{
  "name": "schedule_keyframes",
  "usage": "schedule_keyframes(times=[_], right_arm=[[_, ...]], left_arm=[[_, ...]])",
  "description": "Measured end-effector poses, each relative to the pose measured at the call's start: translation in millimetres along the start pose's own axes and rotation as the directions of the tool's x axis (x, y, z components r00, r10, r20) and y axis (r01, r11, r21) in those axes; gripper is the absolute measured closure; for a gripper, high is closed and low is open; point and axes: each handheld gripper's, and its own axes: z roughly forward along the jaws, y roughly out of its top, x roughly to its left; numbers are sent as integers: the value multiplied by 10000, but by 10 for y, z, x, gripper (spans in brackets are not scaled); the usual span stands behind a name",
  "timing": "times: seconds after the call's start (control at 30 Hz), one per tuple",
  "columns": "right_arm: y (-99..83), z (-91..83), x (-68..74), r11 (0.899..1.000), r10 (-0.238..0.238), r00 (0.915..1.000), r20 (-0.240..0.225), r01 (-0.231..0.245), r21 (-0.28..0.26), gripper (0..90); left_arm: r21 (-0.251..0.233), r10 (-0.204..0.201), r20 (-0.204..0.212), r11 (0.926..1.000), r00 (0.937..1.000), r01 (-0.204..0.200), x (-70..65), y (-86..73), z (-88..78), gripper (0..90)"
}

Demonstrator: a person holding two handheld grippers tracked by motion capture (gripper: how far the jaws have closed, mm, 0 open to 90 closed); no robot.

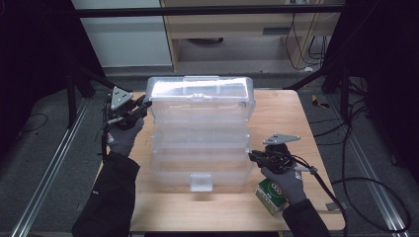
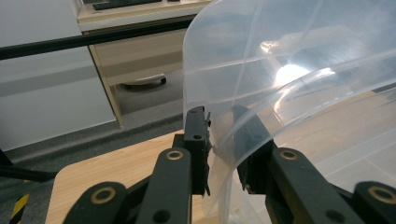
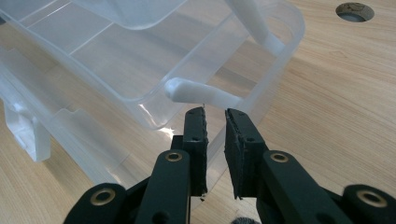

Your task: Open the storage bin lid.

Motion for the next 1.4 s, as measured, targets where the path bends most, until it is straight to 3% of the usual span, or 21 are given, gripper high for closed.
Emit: schedule_keyframes(times=[0.67, 1.4], right_arm=[[-1, 2, 0, 10000, 8, 10000, -13, -8, 3, 788], [3, -15, 4, 10000, -66, 10000, -47, 66, 23, 808]], left_arm=[[370, -82, -488, 9993, 9988, 100, 46, 168, 269, 766], [454, -444, -599, 9979, 9972, 472, 142, 219, 550, 777]])
